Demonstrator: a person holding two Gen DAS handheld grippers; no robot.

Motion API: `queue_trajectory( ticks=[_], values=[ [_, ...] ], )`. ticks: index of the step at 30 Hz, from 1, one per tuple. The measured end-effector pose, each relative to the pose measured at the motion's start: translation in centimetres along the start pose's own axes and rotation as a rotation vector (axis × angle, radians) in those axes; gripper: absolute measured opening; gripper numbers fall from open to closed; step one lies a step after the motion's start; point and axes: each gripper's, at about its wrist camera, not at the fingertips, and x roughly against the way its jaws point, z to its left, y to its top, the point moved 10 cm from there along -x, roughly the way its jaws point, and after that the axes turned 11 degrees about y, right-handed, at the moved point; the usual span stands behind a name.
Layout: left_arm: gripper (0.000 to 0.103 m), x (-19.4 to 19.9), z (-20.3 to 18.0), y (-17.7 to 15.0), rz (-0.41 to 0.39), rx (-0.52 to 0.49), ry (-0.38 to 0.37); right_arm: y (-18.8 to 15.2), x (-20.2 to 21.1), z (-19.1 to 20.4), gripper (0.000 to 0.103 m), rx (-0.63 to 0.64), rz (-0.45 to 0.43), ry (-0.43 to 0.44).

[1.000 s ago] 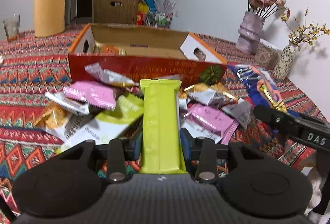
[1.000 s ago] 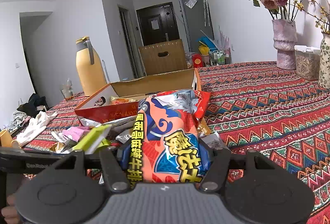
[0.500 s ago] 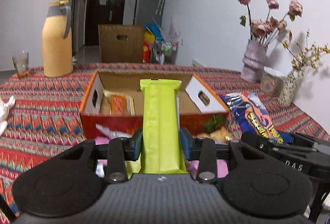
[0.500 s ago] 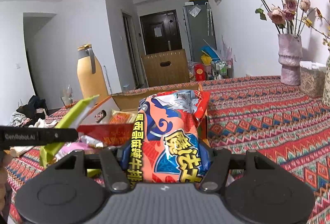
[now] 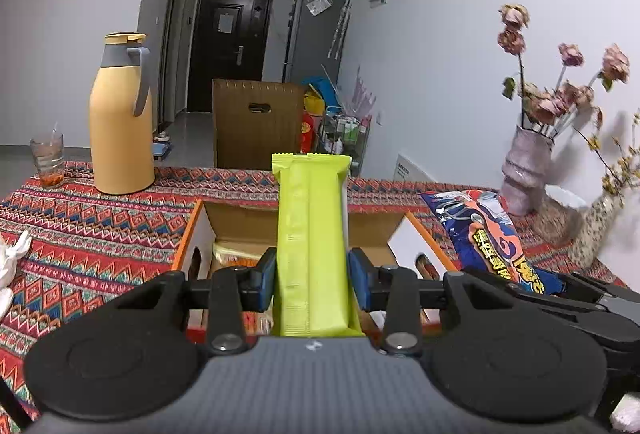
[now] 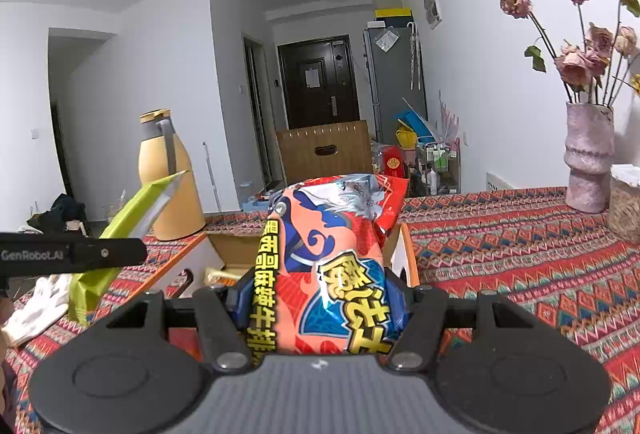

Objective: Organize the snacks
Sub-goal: 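Carry both snacks over the box and open both grippers to drop them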

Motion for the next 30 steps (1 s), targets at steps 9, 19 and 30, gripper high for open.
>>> queue_trajectory(
  ticks=[9, 19, 30],
  values=[
    [0.038, -5.4, 1.0, 1.9, 0.032, 0.048, 0.039, 1.8, -5.3, -0.9, 0.061, 0.014, 0.025, -0.022],
    [0.038, -10.1, 2.9, 0.7, 0.055, 0.081, 0.09, 0.4, -9.3, -2.1, 0.061, 0.01, 0.05, -0.056],
    [0.038, -11.8, 3.1, -1.2, 0.12, 0.065, 0.105, -1.4, -10.9, -2.0, 0.061, 0.001, 0.118, -0.024]
  ],
)
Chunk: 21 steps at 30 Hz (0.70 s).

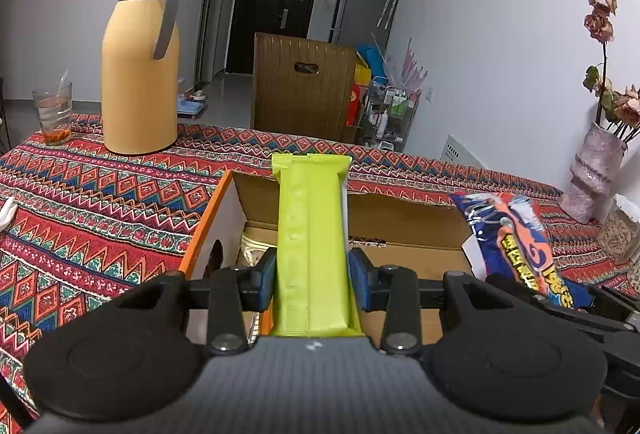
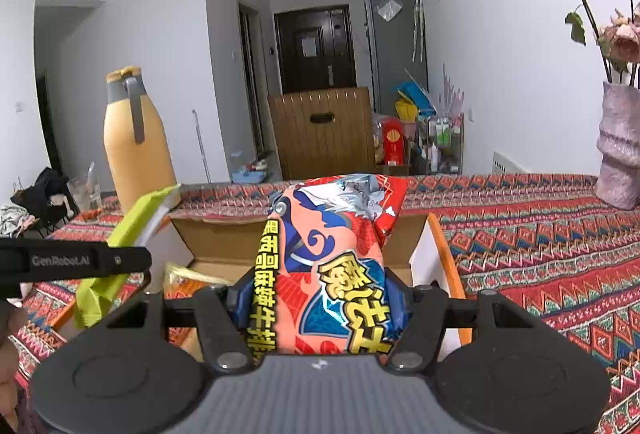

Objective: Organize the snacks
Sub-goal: 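Carry both snacks over the box and open both grippers to drop them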

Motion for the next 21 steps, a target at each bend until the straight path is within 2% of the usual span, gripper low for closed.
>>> queue_trajectory(
  ticks=[6, 8, 9, 10, 11, 13, 15, 21],
  values=[
    [0.04, 0.0, -0.1, -0.2, 0.005, -0.003, -0.003, -0.2, -0.3, 0.0, 0.064, 0.0, 0.014, 0.0],
    [0.046, 0.2, -0.1, -0.3, 0.007, 0.0, -0.005, 0.0, -0.3, -0.1, 0.069, -0.004, 0.009, -0.008],
    [0.054, 0.3, 0.0, -0.2, 0.003, 0.003, -0.009, 0.1, -0.2, -0.2, 0.072, -0.01, 0.005, -0.008],
    [0.066, 0.5, 0.1, -0.1, -0.007, 0.005, -0.006, 0.1, 0.0, -0.2, 0.081, -0.017, -0.002, -0.009],
    [0.074, 0.8, 0.2, 0.0, -0.016, 0.007, 0.001, 0.2, 0.2, -0.4, 0.092, -0.022, -0.011, -0.013],
    [0.094, 1.4, 0.4, 0.3, -0.043, 0.014, 0.009, 0.3, 0.5, -0.6, 0.1, -0.026, -0.027, -0.025],
    [0.103, 1.9, 0.7, 0.6, -0.062, 0.029, 0.013, 0.4, 0.8, -0.8, 0.103, -0.032, -0.037, -0.032],
    [0.103, 2.4, 1.0, 0.9, -0.071, 0.047, 0.019, 0.5, 1.5, -0.9, 0.103, -0.035, -0.057, -0.044]
  ],
)
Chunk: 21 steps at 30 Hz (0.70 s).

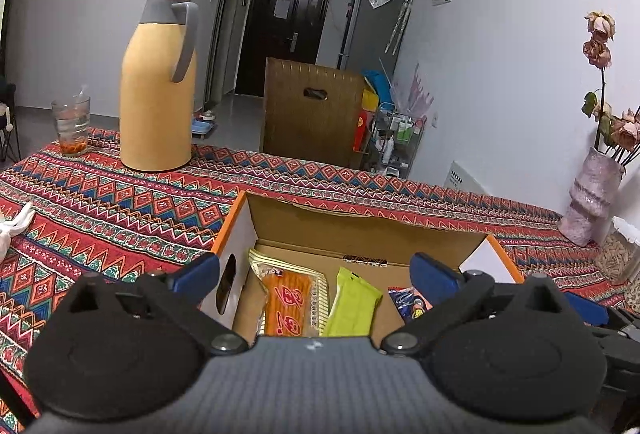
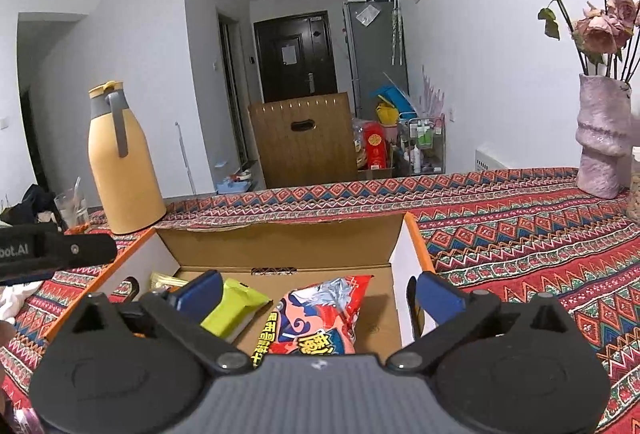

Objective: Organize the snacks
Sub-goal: 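Carry both snacks over the box and open both grippers to drop them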

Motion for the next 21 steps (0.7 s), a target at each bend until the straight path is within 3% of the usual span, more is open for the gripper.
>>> queue_trajectory(
  ticks=[11, 21],
  values=[
    [0.103, 0.3, -0.1, -0.1, -0.003, -0.004, -0.004, 0.5, 0.9, 0.5, 0.103, 0.023, -0.027, 0.0],
    [0.103, 3.1, -0.1, 0.4, -0.028, -0.016, 0.009, 1.8, 3.7, 1.4, 0.103, 0.058, -0.066, -0.012]
  ],
)
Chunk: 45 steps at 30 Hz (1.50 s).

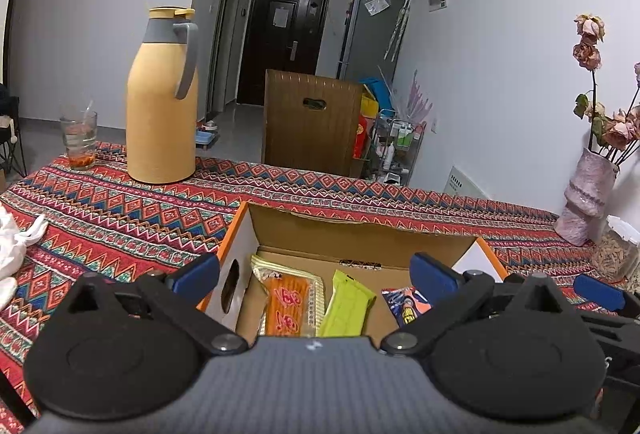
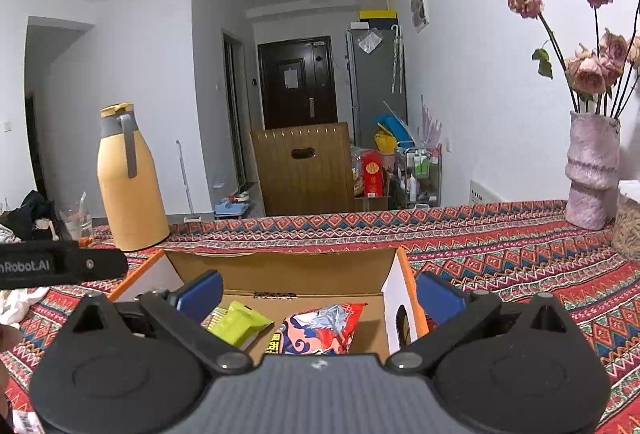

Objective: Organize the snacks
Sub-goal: 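Carry both snacks over the box and open both grippers to drop them, then withdraw both grippers from the box back toward the snack pile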

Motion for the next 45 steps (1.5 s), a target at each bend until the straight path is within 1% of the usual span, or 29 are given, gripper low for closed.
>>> queue_trajectory(
  ticks=[9, 16, 26, 33, 42, 45],
  values=[
    [0.103, 4.1, 1.2, -0.5, -0.024, -0.002, 0.008, -0.6, 3.7, 1.4, 0.103, 0.013, -0.002, 0.007],
    [0.103, 6.1, 2.9, -2.5, -0.004, -0.005, 0.023, -2.5, 5.9, 2.0, 0.103, 0.006, 0.02, 0.005],
    [0.103, 7.2, 4.9, -6.5, 0.049, -0.025, 0.039, -6.5, 8.3, 2.8, 0.103, -0.005, 0.084, 0.002],
    [0.103, 8.3, 5.7, -9.0, 0.073, -0.045, 0.036, -8.5, 9.8, 3.3, 0.103, -0.004, 0.114, 0.007],
    [0.103, 9.5, 6.4, -10.7, 0.086, -0.052, 0.025, -10.2, 11.6, 3.4, 0.103, -0.014, 0.132, 0.01],
    [0.103, 9.8, 6.5, -10.9, 0.08, -0.054, 0.021, -10.5, 12.2, 3.5, 0.103, -0.013, 0.126, 0.016]
  ],
)
